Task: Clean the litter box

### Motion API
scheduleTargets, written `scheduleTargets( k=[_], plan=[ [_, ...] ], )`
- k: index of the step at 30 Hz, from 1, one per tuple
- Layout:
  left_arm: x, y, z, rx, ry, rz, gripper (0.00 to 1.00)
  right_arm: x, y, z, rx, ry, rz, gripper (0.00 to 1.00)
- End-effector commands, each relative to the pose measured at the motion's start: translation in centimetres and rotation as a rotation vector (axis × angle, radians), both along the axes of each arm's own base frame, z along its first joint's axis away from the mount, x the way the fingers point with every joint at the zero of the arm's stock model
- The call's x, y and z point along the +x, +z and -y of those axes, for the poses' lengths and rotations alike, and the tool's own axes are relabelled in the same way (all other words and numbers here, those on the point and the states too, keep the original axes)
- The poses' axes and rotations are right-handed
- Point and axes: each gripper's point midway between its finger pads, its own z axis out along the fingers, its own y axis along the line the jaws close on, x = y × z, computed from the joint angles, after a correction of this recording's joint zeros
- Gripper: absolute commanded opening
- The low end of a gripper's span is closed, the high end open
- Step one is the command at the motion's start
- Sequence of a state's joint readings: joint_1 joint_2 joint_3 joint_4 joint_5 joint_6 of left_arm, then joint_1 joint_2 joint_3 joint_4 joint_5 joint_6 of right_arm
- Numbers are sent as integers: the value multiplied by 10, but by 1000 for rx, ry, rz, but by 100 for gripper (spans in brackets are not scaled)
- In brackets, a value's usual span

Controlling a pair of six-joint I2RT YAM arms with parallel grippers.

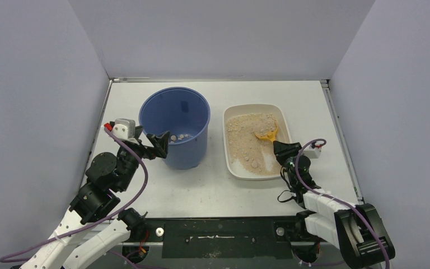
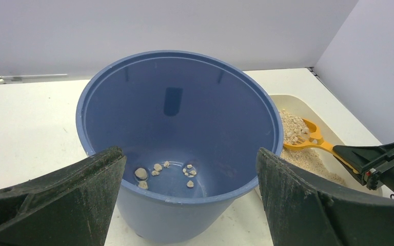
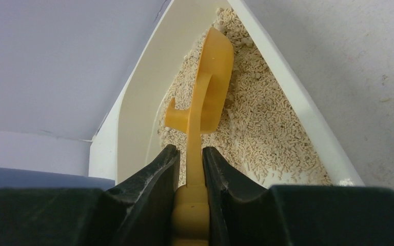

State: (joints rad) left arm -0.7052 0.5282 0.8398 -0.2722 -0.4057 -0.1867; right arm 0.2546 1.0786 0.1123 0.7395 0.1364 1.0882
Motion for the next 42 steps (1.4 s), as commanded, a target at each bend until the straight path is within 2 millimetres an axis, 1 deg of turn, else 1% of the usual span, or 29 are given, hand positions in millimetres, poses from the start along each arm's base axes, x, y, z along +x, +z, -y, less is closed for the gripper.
scheduleTargets(
  k=[1,7,14,16,20,24,27,28,30,31,34,35,36,37,38,40,41,42],
  plan=[
    [1,12,4,-22,-18,44,97,1,38,-5,62,27,142,0],
    [0,13,4,-22,-19,44,97,-6,45,-6,93,41,170,0],
    [1,13,4,-19,-16,45,97,-15,59,-8,135,67,216,0],
    [1,13,3,-20,-12,45,97,-19,59,-8,156,73,211,0],
    [1,12,2,-17,-10,45,97,-26,75,-19,218,142,267,0],
    [1,12,3,-16,-14,43,97,-28,85,-15,268,136,281,0],
    [1,12,3,-17,-14,44,97,-35,99,-31,321,240,316,0],
    [1,12,3,-16,-14,44,97,-35,100,-29,328,236,318,0],
    [0,13,3,-18,-15,46,97,-34,94,-16,361,175,297,0],
    [0,13,3,-18,-16,46,97,-35,95,-13,378,161,308,0],
    [1,13,3,-18,-14,46,97,-41,110,-27,383,254,337,0],
    [1,12,4,-17,-17,45,97,-41,111,-25,382,250,340,0],
    [1,12,4,-16,-20,44,97,-40,109,-18,389,219,331,0],
    [1,12,5,-15,-23,44,97,-39,100,-11,406,175,307,0],
    [1,12,5,-15,-23,43,97,-41,106,-10,422,170,332,0],
    [1,11,5,-13,-18,41,97,-45,118,-23,416,252,359,0],
    [2,11,5,-13,-18,40,97,-47,121,-28,406,287,359,0],
    [2,11,5,-13,-18,41,97,-46,119,-25,400,279,353,0]
  ],
)
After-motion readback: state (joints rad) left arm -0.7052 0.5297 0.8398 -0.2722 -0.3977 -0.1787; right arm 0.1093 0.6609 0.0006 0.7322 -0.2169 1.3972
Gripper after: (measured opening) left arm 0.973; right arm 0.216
